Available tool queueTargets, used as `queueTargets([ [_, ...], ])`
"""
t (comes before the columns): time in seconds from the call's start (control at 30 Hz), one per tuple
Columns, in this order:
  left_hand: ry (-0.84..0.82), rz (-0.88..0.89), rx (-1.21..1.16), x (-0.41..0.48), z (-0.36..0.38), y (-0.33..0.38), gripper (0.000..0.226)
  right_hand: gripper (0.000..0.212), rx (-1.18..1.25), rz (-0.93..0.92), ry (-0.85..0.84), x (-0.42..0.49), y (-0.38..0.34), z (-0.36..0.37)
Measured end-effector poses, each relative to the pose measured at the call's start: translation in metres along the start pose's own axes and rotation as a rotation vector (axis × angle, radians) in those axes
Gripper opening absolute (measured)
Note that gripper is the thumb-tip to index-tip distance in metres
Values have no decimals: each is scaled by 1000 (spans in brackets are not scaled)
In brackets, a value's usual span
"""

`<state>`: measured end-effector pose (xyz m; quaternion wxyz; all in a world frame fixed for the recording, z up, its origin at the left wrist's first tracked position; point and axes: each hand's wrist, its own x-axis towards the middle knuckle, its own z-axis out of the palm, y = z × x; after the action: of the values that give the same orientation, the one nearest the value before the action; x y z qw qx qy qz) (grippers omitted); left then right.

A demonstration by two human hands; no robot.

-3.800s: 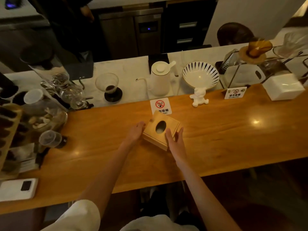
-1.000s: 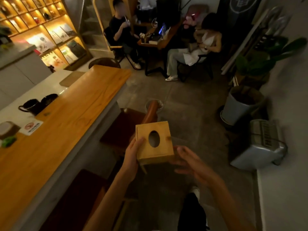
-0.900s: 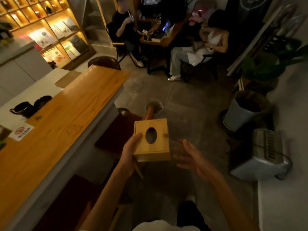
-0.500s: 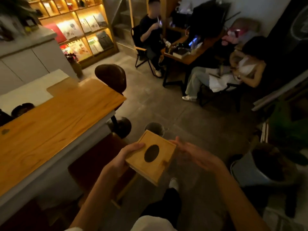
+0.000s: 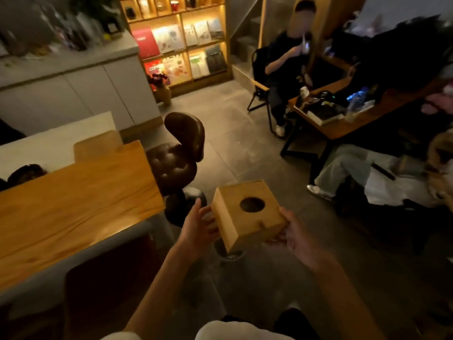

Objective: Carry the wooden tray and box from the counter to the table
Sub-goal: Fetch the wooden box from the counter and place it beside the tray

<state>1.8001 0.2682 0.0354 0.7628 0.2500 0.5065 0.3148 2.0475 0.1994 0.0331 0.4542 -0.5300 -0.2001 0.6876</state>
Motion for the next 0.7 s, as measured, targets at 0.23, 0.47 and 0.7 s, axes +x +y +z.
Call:
queueTargets([
  [0.23, -55, 309, 91, 100, 100, 42, 47, 56, -208, -53, -156, 140, -112, -50],
  [0.47, 265, 436, -104, 189, 139, 100, 54, 51, -468, 66, -492, 277, -224, -59],
  [0.7, 484, 473, -281, 321, 140, 186, 59, 55, -521, 196, -573, 436, -321, -23],
])
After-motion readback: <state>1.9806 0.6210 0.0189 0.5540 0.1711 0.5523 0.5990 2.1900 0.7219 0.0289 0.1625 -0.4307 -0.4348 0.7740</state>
